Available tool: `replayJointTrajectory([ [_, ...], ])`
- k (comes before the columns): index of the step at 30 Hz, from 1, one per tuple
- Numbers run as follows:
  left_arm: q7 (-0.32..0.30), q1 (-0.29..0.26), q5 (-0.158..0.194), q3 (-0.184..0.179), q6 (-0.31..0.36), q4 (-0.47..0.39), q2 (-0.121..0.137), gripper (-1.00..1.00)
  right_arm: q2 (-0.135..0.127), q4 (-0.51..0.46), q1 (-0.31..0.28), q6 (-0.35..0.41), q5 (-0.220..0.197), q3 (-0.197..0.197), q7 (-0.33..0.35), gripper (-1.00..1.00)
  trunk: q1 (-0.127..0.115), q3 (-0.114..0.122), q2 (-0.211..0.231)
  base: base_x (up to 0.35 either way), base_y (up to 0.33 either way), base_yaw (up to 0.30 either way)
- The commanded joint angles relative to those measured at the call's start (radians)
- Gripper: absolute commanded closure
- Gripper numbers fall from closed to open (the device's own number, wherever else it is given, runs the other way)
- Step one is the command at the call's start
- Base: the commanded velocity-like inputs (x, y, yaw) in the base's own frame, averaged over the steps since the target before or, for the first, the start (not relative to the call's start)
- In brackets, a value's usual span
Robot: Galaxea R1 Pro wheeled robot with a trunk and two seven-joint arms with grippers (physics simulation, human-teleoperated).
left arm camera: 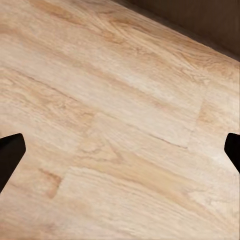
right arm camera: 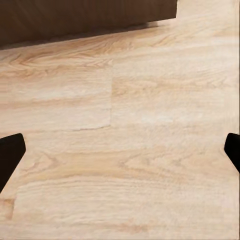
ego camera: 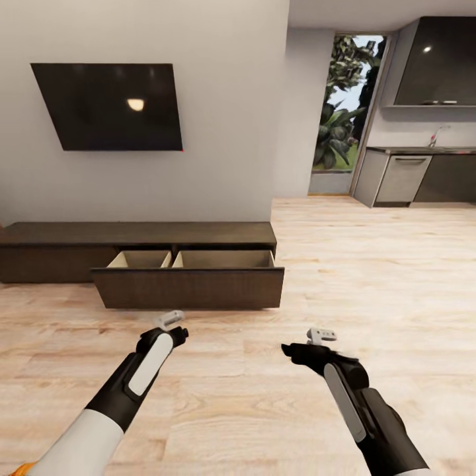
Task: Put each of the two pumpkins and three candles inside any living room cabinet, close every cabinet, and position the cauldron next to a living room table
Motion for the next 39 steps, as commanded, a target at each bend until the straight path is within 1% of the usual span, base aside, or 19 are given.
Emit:
replayJointTrajectory([
  [1,0.009,-0.001,-0.001,-0.009,-0.009,0.003,0.001,-1.0,0.0,0.003,-0.001,-0.005,0.002,0.003,-0.01,-1.0,0.004,-0.004,-0.008,0.0,0.0,0.0],
  [4,0.009,-0.001,-0.012,-0.016,-0.021,0.009,0.0,-1.0,0.001,0.009,-0.001,-0.016,0.014,0.004,-0.008,-1.0,0.015,-0.014,-0.029,0.0,0.0,0.0],
  [8,0.009,-0.001,-0.017,-0.028,-0.028,0.011,0.0,-1.0,0.006,0.015,-0.001,-0.042,0.005,0.008,0.0,-1.0,0.031,-0.026,-0.057,0.0,0.0,0.0],
  [9,0.009,-0.001,-0.019,-0.046,-0.034,0.011,0.0,-1.0,0.017,0.023,-0.001,-0.066,0.007,0.008,0.001,-1.0,0.034,-0.029,-0.064,0.0,0.0,0.0],
  [10,0.009,-0.001,-0.02,-0.054,-0.037,0.011,0.0,-1.0,0.022,0.028,-0.001,-0.078,0.008,0.008,0.0,-1.0,0.038,-0.032,-0.071,0.0,0.0,0.0],
  [13,0.009,-0.001,-0.03,-0.103,-0.086,0.011,0.001,-1.0,0.043,0.074,-0.001,-0.188,0.019,0.01,-0.007,-1.0,0.05,-0.042,-0.092,0.0,0.0,0.0],
  [14,0.009,-0.001,-0.039,-0.117,-0.109,0.011,0.001,-1.0,0.045,0.09,-0.001,-0.223,0.025,0.01,-0.009,-1.0,0.054,-0.045,-0.099,0.0,0.0,0.0],
  [15,0.009,-0.001,-0.045,-0.124,-0.12,0.011,0.002,-1.0,0.046,0.097,-0.001,-0.238,0.028,0.01,-0.009,-1.0,0.057,-0.048,-0.106,0.0,0.0,0.0],
  [17,0.009,0.001,-0.075,-0.141,-0.158,0.011,0.002,-1.0,0.049,0.122,-0.001,-0.279,0.045,0.01,-0.013,-1.0,0.065,-0.054,-0.12,0.0,0.0,0.0],
  [19,0.009,0.007,-0.1,-0.151,-0.175,0.012,0.001,-1.0,0.051,0.137,-0.001,-0.299,0.069,0.01,-0.021,-1.0,0.073,-0.061,-0.134,0.0,0.0,0.0],
  [22,0.009,0.015,-0.114,-0.155,-0.184,0.011,0.0,-1.0,0.058,0.146,-0.001,-0.327,0.097,0.01,-0.033,-1.0,0.084,-0.07,-0.155,0.0,0.0,0.0],
  [24,0.009,0.018,-0.117,-0.156,-0.186,0.01,0.0,-1.0,0.064,0.153,-0.001,-0.365,0.111,0.011,-0.04,-1.0,0.092,-0.076,-0.169,0.0,0.0,0.0],
  [25,0.009,0.019,-0.119,-0.157,-0.186,0.009,0.0,-1.0,0.066,0.164,-0.001,-0.4,0.118,0.013,-0.046,-1.0,0.096,-0.079,-0.176,0.0,0.0,0.0],
  [27,0.009,0.021,-0.12,-0.157,-0.187,0.008,0.0,-1.0,0.068,0.191,-0.001,-0.46,0.13,0.028,-0.056,-1.0,0.103,-0.086,-0.19,0.0,0.0,0.0],
  [29,0.009,0.022,-0.122,-0.158,-0.188,0.007,0.0,-1.0,0.07,0.232,-0.001,-0.537,0.145,0.063,-0.076,-1.0,0.111,-0.092,-0.204,0.0,0.0,0.0],
  [30,0.009,0.022,-0.125,-0.161,-0.19,0.006,0.0,-1.0,0.07,0.257,-0.001,-0.583,0.151,0.089,-0.101,-1.0,0.115,-0.095,-0.211,0.0,0.0,0.0],
  [31,0.009,0.022,-0.128,-0.163,-0.193,0.005,0.0,-1.0,0.071,0.269,-0.001,-0.603,0.154,0.103,-0.121,-1.0,0.119,-0.098,-0.218,0.0,0.0,0.0],
  [34,0.008,0.024,-0.132,-0.168,-0.206,0.003,0.001,-1.0,0.071,0.286,-0.001,-0.631,0.156,0.13,-0.16,-1.0,0.13,-0.108,-0.239,0.0,0.0,0.0],
  [39,-0.015,0.036,-0.135,-0.169,-0.216,-0.004,0.002,-1.0,0.07,0.292,-0.001,-0.643,0.156,0.139,-0.171,-1.0,0.149,-0.123,-0.274,0.0,0.0,0.0],
])
